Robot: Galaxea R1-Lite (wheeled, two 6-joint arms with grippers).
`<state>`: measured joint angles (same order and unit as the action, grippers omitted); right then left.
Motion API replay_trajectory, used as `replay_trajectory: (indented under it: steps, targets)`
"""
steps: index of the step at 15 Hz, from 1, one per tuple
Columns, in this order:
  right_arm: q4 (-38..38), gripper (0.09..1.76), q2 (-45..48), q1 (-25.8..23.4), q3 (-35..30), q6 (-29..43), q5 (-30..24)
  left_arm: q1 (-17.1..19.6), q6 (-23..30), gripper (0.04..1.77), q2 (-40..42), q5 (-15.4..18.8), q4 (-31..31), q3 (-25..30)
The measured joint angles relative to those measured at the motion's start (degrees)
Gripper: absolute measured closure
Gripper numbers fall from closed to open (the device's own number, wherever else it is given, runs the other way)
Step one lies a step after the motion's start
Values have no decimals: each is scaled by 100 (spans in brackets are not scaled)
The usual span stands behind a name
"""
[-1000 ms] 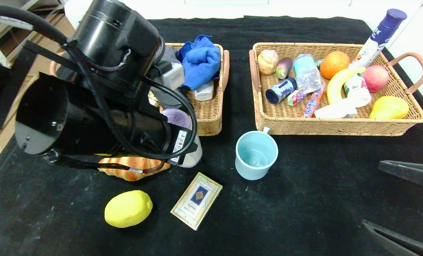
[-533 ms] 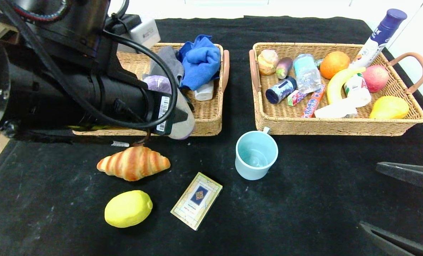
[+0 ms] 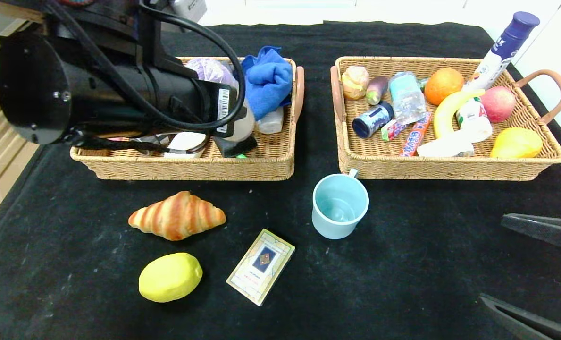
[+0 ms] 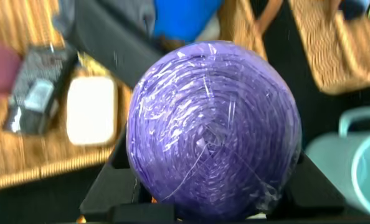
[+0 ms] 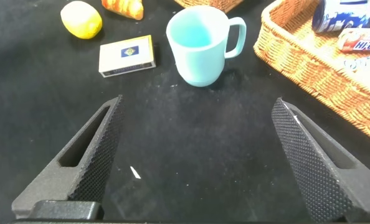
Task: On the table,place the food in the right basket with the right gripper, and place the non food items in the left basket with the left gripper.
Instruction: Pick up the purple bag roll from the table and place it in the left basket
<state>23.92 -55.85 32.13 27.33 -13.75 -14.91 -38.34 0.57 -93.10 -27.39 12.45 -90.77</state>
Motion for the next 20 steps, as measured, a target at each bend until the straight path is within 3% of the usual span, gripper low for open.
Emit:
replay_trajectory:
  steps: [8,20]
  targets:
    - [0,14,26,0,0,-5,0,339,-685,87,-522,-745,-1085,72]
    - [-9,14,6,0,-18,-5,0,1235,-702,88,-563,-785,-2005,277]
